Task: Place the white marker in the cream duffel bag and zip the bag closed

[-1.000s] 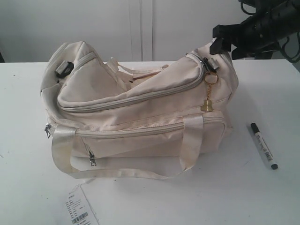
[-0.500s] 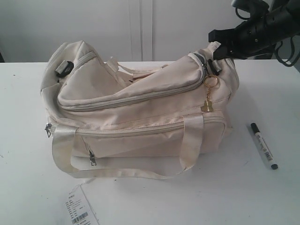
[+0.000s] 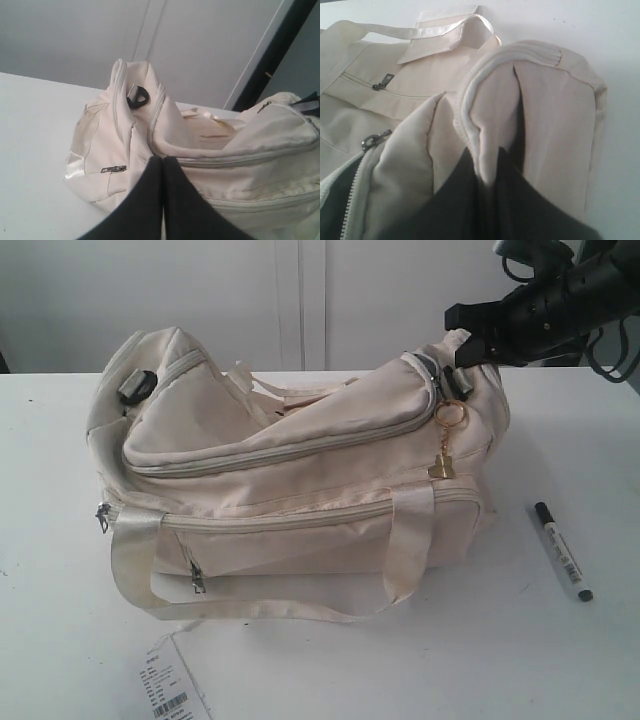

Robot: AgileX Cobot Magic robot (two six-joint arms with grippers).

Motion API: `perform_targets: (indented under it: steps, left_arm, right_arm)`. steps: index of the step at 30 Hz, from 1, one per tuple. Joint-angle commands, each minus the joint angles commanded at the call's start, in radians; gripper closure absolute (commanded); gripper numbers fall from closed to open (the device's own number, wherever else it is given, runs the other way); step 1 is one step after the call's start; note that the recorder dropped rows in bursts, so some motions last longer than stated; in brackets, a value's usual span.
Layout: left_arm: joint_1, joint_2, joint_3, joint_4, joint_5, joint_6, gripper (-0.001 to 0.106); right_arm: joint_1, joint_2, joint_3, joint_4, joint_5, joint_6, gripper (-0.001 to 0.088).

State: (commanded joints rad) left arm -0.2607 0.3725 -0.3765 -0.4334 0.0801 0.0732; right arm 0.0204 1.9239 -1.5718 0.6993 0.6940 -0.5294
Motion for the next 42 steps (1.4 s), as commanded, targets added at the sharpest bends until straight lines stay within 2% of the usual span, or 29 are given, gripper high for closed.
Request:
perform_targets:
  steps: [6,11,13,16,21,29,35,40,42]
  left_arm:
    - [0.0,0.16,-0.114,0.0,0.14,0.129,0.105]
    - [0.0,0.262,-0.176,-0.011,0.169,0.253,0.105]
    - [-0.016,0.318,-0.21,-0.064,0.189,0.317,0.105]
    - [-0.089,0.4,-0.256,-0.287,0.173,0.592,0.105]
    - [-0.203,0.549,-0.344,-0.502,0.176,0.796,0.105]
    - [-0.394,0.791,-0.524,-0.524,0.112,0.877,0.105]
    - [-0.492,0.97,-0.668,-0.524,0.05,0.877,0.105]
    - [-0.568,1.124,-0.808,-0.524,0.043,0.956,0.105]
    - [-0.58,1.167,-0.843,-0.524,0.043,0.981,0.105]
  right_arm:
    - [0.0,0.0,0.0,0.0,-0.002,0.0,0.0868]
    - [0.0,0.0,0.0,0.0,-0.002,0.0,0.0868]
    - [0.0,0.0,0.0,0.0,-0.002,0.0,0.0868]
    - [0.0,0.0,0.0,0.0,-0.002,0.0,0.0868]
    - [0.0,0.0,0.0,0.0,-0.002,0.0,0.0868]
    - [0.0,0.0,0.002,0.0,-0.008,0.0,0.0868]
    - [0.0,0.0,0.002,0.0,-0.008,0.0,0.0868]
    - [0.0,0.0,0.002,0.0,-0.009,0.0,0.0868]
    - [0.0,0.0,0.002,0.0,-0.009,0.0,0.0868]
